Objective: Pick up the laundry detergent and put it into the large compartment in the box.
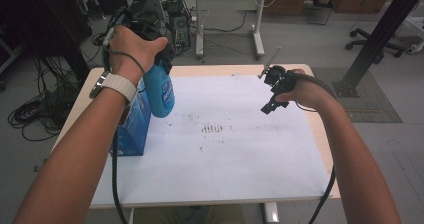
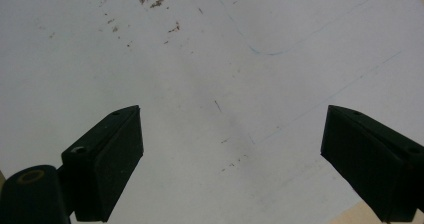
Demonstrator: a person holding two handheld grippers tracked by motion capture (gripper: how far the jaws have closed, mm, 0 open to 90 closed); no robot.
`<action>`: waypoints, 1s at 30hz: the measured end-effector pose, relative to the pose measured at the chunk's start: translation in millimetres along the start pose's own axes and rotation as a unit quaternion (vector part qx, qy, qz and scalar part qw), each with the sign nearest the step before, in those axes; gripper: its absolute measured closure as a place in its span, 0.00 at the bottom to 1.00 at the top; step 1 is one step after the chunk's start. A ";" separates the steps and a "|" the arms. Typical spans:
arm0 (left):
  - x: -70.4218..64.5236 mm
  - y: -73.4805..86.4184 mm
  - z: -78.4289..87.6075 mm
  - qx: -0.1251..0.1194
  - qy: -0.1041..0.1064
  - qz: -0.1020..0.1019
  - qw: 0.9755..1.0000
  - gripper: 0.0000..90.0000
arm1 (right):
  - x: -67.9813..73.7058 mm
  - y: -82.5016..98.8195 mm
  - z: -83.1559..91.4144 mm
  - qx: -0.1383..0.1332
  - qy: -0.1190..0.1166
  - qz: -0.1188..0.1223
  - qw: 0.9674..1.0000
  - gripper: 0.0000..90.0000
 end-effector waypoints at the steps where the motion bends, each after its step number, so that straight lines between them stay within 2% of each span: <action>1: 1.1 -0.2 1.3 0.000 -0.001 0.002 1.000 0.41 | 0.0 0.1 0.2 0.001 0.000 -0.001 1.000 0.11; 10: 9.0 -2.0 10.6 -0.006 -0.005 0.008 1.000 0.41 | -0.6 0.8 0.8 0.000 0.001 -0.003 1.000 0.11; 30: 37.2 -6.4 38.2 -0.024 -0.023 0.029 0.999 0.41 | -1.6 1.2 -0.6 0.004 0.002 -0.003 1.000 0.11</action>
Point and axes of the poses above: each handheld gripper's, and its own axes: z roughly backward along the jaws, y roughly out of its underside, x roughly to its left, the point moved 4 cm from there along -z, roughly forward along the jaws, and after that the axes turned 10 degrees about -x, right-handed, at the moved point
